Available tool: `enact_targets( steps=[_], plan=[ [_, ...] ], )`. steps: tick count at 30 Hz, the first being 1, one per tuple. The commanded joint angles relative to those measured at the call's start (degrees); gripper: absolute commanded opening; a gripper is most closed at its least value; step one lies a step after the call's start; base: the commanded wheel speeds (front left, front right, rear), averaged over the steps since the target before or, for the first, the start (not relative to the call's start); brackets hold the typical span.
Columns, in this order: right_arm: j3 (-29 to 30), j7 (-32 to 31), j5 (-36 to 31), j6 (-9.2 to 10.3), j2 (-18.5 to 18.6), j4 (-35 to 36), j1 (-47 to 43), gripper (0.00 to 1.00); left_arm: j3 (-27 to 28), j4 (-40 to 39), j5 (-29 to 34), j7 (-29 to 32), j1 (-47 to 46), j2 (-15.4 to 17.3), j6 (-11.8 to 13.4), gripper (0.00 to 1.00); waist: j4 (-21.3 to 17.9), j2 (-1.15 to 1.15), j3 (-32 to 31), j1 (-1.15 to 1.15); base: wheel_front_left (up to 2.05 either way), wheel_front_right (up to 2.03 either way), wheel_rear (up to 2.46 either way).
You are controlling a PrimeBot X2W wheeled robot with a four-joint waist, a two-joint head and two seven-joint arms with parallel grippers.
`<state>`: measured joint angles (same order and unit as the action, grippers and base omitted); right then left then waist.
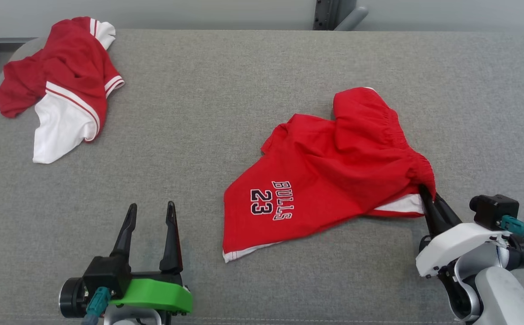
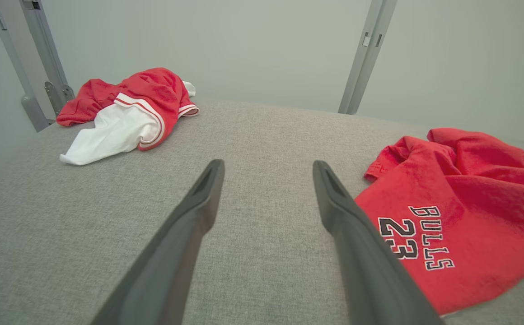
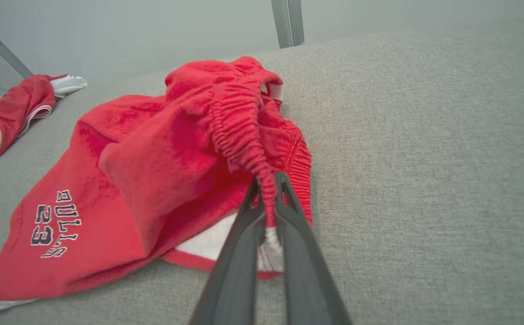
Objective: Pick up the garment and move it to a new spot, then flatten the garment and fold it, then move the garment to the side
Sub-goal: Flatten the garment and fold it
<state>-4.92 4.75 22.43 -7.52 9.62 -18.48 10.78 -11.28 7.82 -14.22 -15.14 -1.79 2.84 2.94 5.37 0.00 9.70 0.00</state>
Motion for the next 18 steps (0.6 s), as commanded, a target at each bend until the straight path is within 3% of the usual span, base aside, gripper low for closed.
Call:
enact_targets(
  steps=[1,10,11,12,13,18],
  plan=[
    [0.76,-0.69,-0.84,0.06,-0.01,0.87,-0.83,0.0,0.15,0.03,0.05,-0.03,-0.76,0.1,-0.23,1.0,-0.73,0.0,0.56,0.0,0.0,0.0,0.0],
    [4.75,-3.55,-5.06,0.06,-2.1,1.39,-2.76,0.0,-0.04,0.4,-0.12,-0.03,-2.01,0.1,-0.19,1.0,-1.38,0.0,1.39,0.0,0.0,0.0,0.0],
    [4.92,-3.23,-5.14,0.06,-2.26,1.19,-2.81,0.3,0.0,0.44,-0.09,-0.02,-2.06,0.1,-0.2,1.0,-1.45,0.0,1.41,0.0,0.0,0.0,0.0],
    [5.01,-2.91,-5.32,0.06,-2.38,0.94,-2.91,0.45,0.09,0.46,-0.03,-0.03,-2.11,0.1,-0.22,1.0,-1.54,0.0,1.41,0.0,0.0,0.0,0.0],
    [5.14,-2.47,-5.45,0.06,-2.51,0.74,-3.06,1.0,0.19,0.46,0.05,-0.02,-2.14,0.1,-0.27,1.0,-1.65,0.0,1.38,0.0,0.0,0.0,0.0],
    [5.82,0.16,-6.21,0.06,-3.26,0.53,-4.13,1.0,0.69,0.22,0.49,-0.03,-1.76,0.1,-0.6,1.0,-2.69,0.0,0.71,0.0,0.0,0.0,0.0]
  ],
)
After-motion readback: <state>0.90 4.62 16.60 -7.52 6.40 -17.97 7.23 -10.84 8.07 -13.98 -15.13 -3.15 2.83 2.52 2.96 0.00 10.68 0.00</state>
